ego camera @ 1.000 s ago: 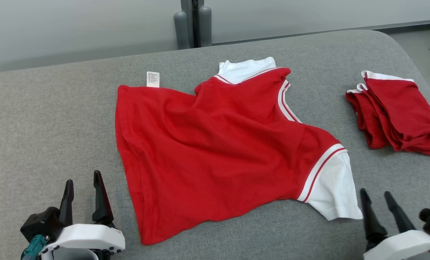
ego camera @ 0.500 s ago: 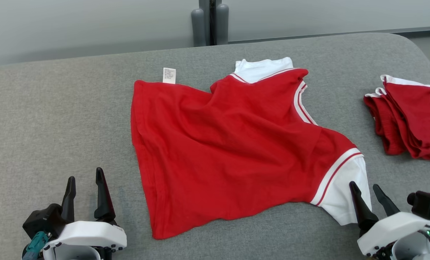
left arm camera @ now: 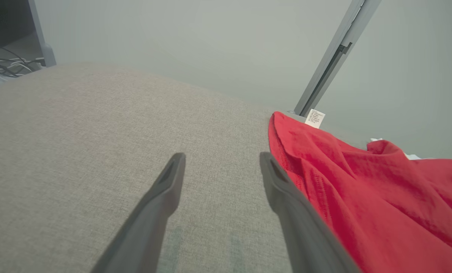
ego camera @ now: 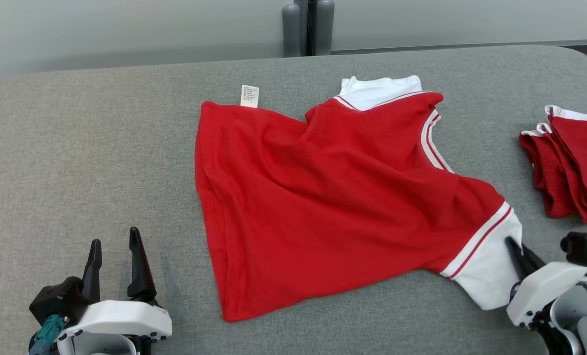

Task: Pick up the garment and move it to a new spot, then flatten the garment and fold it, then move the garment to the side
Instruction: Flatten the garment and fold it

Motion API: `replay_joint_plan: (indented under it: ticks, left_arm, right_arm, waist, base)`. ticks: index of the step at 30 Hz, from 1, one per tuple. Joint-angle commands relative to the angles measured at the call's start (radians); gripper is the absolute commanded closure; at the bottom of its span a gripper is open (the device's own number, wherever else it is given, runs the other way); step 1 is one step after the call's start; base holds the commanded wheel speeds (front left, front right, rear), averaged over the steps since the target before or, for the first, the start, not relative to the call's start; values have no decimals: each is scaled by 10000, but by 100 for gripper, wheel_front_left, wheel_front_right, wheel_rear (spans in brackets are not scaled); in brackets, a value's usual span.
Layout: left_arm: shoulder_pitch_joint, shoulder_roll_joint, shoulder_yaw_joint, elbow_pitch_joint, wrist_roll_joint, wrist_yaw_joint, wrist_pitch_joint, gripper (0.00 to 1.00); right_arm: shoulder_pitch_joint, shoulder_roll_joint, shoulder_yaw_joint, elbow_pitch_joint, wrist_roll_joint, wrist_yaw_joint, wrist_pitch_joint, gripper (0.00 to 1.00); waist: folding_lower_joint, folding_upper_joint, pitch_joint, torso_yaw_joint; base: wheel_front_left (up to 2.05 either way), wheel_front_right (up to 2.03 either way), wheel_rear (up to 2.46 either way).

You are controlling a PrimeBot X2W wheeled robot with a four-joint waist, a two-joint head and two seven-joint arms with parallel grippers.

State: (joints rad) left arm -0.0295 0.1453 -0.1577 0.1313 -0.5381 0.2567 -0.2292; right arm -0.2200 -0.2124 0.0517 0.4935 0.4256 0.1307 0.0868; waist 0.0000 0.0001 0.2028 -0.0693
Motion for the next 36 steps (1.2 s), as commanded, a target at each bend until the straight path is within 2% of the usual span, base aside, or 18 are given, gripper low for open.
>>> replay_joint_plan:
  ticks: [1, 8, 10, 11, 12, 16, 21, 26, 36]
  left_arm:
    - [-173, 68, 33, -25, -6, 52, -34, 0]
    - [-58, 47, 3, 80, -47, 67, -67, 0]
    - [-37, 30, -26, 109, -56, 63, -75, 0]
    - [-29, 29, -42, 127, -60, 59, -75, 0]
    - [-20, 24, -48, 139, -57, 58, -78, 0]
    - [34, 40, -86, 199, -84, 31, -72, 0]
    - [130, 72, -111, 262, -139, 28, -60, 0]
    - [172, 96, -290, 310, -117, -91, 39, 0]
    - [301, -109, -956, 358, 52, -262, 215, 0]
  right_arm:
    - [-161, -109, -28, 36, -106, 1, -126, 100]
    - [-612, -532, -341, 602, -2066, 0, -631, 98]
    - [-628, -425, -636, 739, -2734, 0, -726, 56]
    - [-637, -376, -798, 813, -3097, 0, -789, 20]
    - [-630, -299, -975, 846, -3422, 0, -827, 0]
    - [-304, 108, -1747, 832, -4353, 0, -898, 0]
    - [65, 474, -2431, 684, -4801, 0, -997, 0]
    - [349, 876, -2715, -42, -4104, 0, -1307, 0]
    - [1390, 1359, -2522, -2923, -3397, 0, -1342, 0]
  waist:
    - [0, -1, 1, -3]
    - [0, -1, -78, -59]
    - [0, -1, -123, -62]
    - [0, -1, -140, -59]
    - [0, -1, -155, -59]
    - [0, -1, -223, -49]
    - [0, -1, -303, -102]
    - [0, -1, -462, -228]
    - [0, -1, -889, -376]
  base:
    - [0, 0, 0]
    - [0, 0, 0]
    - [0, 0, 0]
    - [0, 0, 0]
    - [0, 0, 0]
    - [0, 0, 0]
    - [0, 0, 0]
    - [0, 0, 0]
    - [0, 0, 0]
